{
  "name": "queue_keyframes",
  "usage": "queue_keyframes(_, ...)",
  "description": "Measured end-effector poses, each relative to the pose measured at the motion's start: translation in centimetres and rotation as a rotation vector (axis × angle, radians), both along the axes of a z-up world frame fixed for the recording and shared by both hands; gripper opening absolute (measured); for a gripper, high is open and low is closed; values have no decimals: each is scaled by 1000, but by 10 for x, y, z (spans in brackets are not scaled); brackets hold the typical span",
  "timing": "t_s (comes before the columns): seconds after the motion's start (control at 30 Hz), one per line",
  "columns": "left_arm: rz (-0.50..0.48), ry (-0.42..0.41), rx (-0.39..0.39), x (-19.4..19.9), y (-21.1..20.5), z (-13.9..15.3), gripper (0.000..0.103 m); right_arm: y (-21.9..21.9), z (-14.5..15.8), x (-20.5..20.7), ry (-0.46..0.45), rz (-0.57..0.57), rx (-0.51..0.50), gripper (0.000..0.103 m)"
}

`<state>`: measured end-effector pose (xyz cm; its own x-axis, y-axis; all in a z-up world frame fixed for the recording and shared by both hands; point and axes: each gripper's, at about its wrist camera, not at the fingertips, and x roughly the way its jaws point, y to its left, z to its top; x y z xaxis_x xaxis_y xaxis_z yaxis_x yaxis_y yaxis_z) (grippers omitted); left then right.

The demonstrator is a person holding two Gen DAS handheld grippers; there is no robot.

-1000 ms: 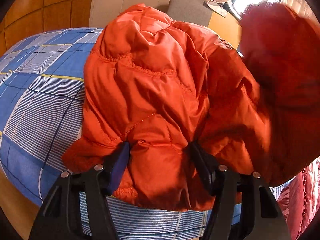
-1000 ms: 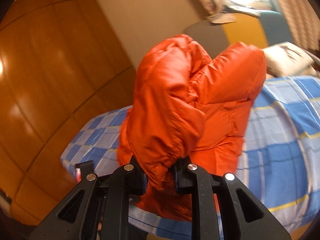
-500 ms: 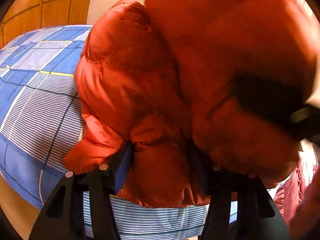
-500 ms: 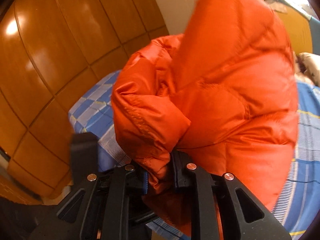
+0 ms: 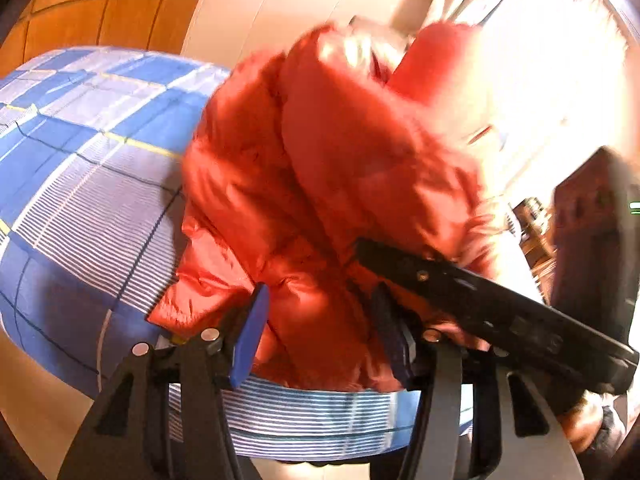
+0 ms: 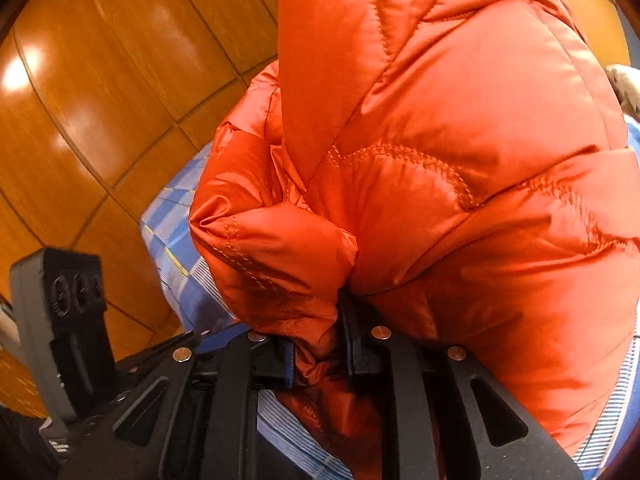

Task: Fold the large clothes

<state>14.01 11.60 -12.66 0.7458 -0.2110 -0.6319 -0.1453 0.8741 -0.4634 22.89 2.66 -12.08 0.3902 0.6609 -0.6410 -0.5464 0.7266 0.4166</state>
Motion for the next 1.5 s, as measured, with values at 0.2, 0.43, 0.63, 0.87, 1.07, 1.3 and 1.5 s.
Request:
queue_keyframes(0.2,-15,-74,-8,-12,-4,16,63,-28,10,9,99,46,169,35)
queue_keyframes(0.43,-63,-94,-36,-6,8,16,64,-60,12,20,267,121,468,89)
queue_keyframes(0.63,-83,-126,-122,-6,9,14,63,-88,-6,30,373,103,603,89)
queue_keyframes(0.87,-71,-108,-107,-6,5,20,71,-79,-10,28,390,145,554,89)
queue_keyframes(1.07,-81,-62,-161,17,2,7,45,-93,-5,33,385,111,577,89)
queue_keyframes(1.3,-137,-115,-184,18,-5,16,25,-106,9,7,364,47,580,89)
queue_keyframes(1.5,-128,-101,-217,17,9,8,15,-140,33,-23,233,-25,526,93)
